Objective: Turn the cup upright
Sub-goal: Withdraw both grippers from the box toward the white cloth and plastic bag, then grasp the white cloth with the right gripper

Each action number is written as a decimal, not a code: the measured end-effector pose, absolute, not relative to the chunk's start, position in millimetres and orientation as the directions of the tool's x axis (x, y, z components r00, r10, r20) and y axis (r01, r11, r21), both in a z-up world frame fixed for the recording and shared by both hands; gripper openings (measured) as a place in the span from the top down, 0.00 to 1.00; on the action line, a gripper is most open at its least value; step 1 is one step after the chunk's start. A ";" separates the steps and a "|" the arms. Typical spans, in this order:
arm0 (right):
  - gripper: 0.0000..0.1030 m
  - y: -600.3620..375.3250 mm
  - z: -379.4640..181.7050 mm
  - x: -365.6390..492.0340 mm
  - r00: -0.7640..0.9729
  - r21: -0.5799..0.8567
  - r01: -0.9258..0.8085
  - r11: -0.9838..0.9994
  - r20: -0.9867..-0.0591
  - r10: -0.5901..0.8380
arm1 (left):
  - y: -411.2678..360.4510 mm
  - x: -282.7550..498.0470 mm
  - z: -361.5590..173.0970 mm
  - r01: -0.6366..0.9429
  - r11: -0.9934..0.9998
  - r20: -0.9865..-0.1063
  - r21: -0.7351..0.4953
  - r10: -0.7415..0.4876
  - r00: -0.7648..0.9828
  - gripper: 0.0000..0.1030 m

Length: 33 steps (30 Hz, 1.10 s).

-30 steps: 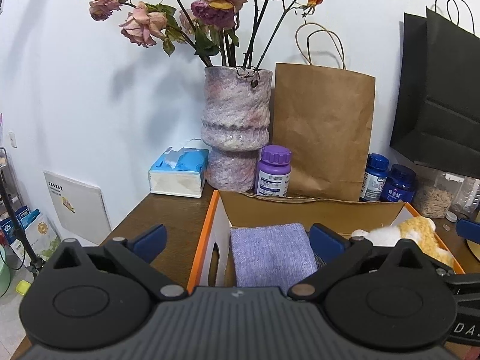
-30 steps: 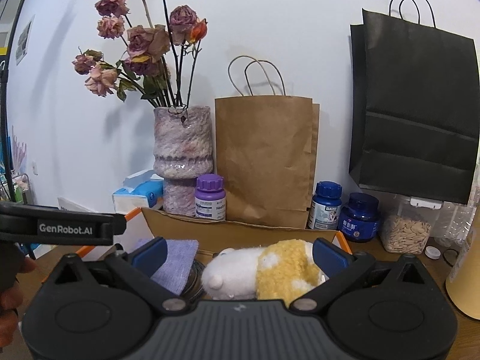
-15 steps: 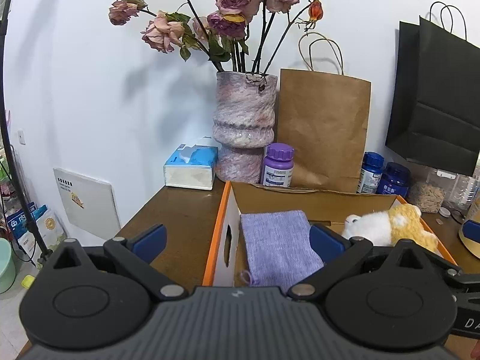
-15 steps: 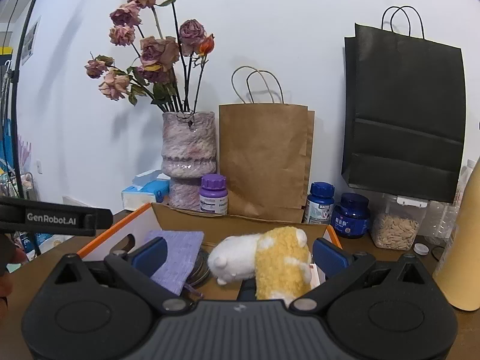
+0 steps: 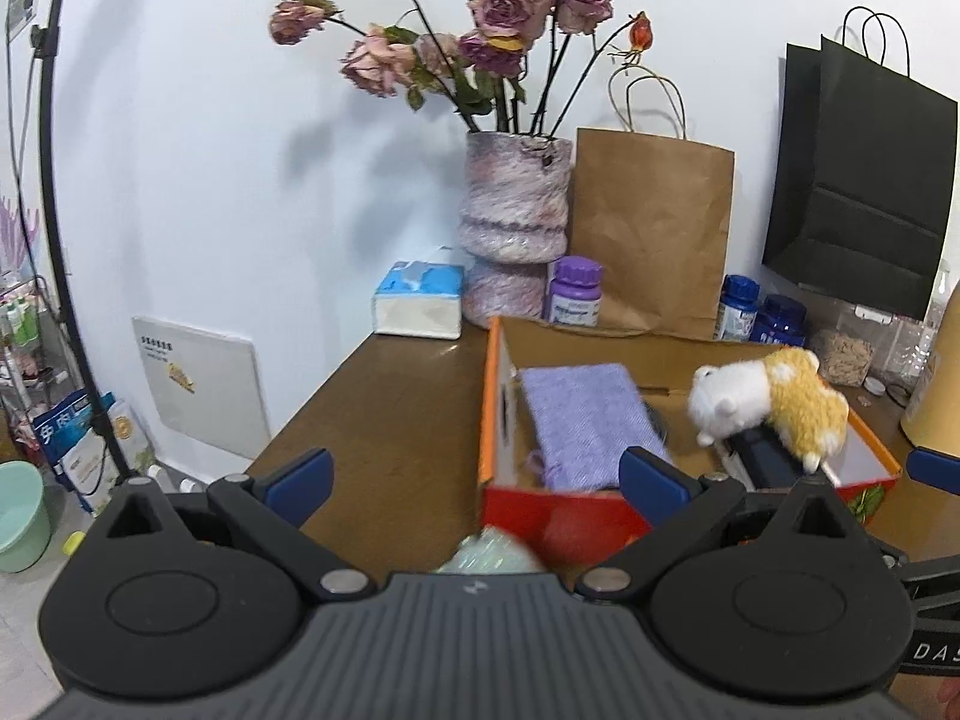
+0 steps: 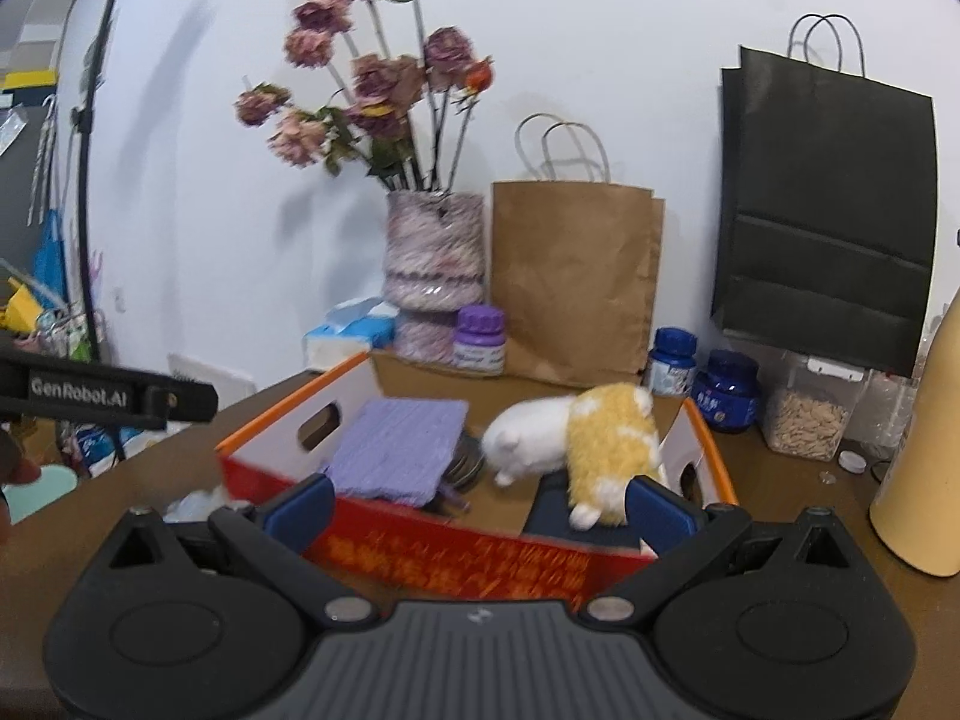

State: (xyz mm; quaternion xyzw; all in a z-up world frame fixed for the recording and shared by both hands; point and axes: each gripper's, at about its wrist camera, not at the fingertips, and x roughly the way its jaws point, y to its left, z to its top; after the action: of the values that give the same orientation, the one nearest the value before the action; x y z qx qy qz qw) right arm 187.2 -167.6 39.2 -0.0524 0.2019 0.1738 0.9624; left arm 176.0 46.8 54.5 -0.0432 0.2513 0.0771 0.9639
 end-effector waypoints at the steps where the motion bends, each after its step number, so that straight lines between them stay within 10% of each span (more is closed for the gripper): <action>1: 0.00 -165.6 37.5 182.7 0.853 -0.032 -0.363 0.931 -0.414 0.319 | 49.2 170.7 53.9 -0.170 0.985 -0.497 -0.042 0.127 0.858 0.00; 33: 0.00 -97.5 -37.3 148.9 0.603 0.037 -0.514 0.857 -0.695 0.391 | 105.9 99.2 16.9 -0.166 0.986 -0.599 -0.029 0.116 0.793 0.00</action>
State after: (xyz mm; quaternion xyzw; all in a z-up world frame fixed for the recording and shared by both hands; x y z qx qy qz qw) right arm 148.9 -97.5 -37.3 -0.0837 0.3662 0.2537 0.8914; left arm 99.2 105.9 16.9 -0.0398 0.3134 0.0743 0.9459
